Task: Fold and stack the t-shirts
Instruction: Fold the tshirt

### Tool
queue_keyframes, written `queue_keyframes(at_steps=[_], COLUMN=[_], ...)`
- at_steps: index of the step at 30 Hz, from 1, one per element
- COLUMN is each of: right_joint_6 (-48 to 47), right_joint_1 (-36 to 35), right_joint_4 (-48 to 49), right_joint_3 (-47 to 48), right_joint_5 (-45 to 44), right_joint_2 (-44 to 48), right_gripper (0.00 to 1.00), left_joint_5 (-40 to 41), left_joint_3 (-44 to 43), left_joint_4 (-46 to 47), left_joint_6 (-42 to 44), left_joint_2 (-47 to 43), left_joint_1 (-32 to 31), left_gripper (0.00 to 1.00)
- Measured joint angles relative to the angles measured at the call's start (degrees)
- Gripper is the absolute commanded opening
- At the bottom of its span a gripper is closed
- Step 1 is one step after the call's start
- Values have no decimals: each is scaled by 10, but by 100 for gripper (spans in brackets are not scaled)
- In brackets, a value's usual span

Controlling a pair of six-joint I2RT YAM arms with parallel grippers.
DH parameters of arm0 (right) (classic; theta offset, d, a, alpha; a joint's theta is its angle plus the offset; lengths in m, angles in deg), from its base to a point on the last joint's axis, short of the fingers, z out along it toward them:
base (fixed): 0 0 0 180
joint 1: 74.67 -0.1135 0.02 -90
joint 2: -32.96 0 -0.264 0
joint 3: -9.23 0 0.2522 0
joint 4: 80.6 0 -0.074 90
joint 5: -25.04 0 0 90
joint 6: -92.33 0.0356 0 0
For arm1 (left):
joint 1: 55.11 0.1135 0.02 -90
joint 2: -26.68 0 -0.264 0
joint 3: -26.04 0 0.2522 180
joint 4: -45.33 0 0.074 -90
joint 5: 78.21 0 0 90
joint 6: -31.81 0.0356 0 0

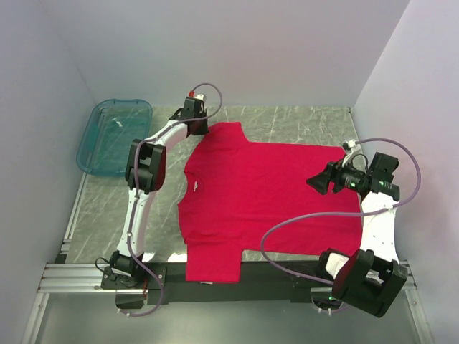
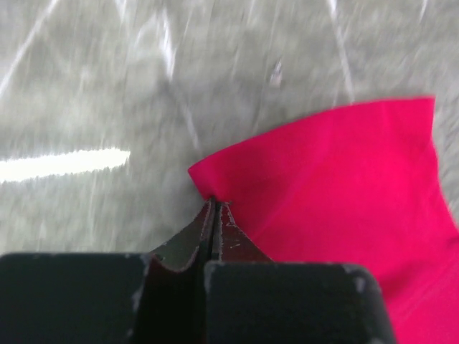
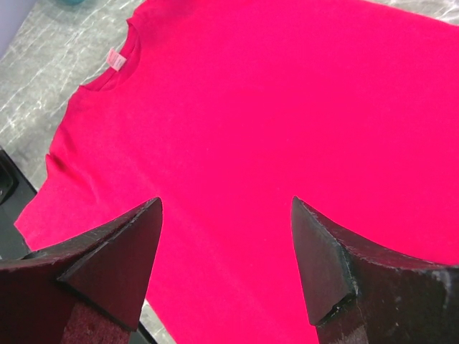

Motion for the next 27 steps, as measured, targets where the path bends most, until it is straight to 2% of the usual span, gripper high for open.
queue_keyframes(at_steps=[6,16,19,23,27], right_joint_6=[-12,-22,-21,14,61], right_joint_1=[1,1,1,1,1], right_joint_4=[-10,-21,-21,-2,17], right_joint_3=[3,10,21,50,133], right_joint_5=[0,-19,-41,-118,-226], right_joint_2=[-9,-37,-55,-96,-192], right_gripper=[79,77,74,69,64], left_joint_5=[-2,-51,-66,-83,-95], left_joint_3=[73,115,142,162,193], left_joint_4=[2,53,67,77,90], left_joint_6=[-1,-20,-24,-26,-30], left_joint_2=[-61,-161,-189,-207,-220], left_joint_1=[6,28,27,27,28], left_gripper=[0,0,0,0,0])
